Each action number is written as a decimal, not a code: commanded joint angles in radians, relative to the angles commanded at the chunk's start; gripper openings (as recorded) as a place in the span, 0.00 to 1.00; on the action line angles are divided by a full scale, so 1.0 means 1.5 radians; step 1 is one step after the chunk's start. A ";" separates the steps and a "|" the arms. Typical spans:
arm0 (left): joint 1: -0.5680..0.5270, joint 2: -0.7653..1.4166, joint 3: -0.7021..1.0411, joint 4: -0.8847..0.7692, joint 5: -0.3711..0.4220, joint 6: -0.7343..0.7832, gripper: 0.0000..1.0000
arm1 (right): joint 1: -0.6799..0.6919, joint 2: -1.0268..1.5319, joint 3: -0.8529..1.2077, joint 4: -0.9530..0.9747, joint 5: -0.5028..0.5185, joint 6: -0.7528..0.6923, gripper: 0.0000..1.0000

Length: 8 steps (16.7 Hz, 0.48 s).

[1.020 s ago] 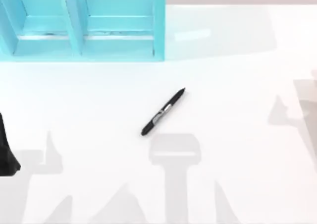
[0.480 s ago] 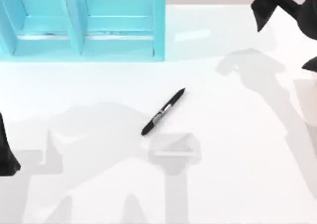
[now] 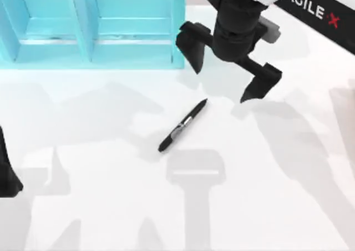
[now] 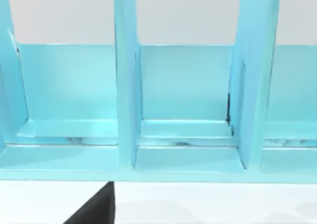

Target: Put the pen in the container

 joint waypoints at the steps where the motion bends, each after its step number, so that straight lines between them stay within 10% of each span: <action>1: 0.000 0.000 0.000 0.000 0.000 0.000 1.00 | 0.014 0.035 0.042 -0.012 -0.002 0.012 1.00; 8: 0.000 0.000 0.000 0.000 0.000 0.000 1.00 | 0.053 0.117 0.142 -0.037 -0.009 0.041 1.00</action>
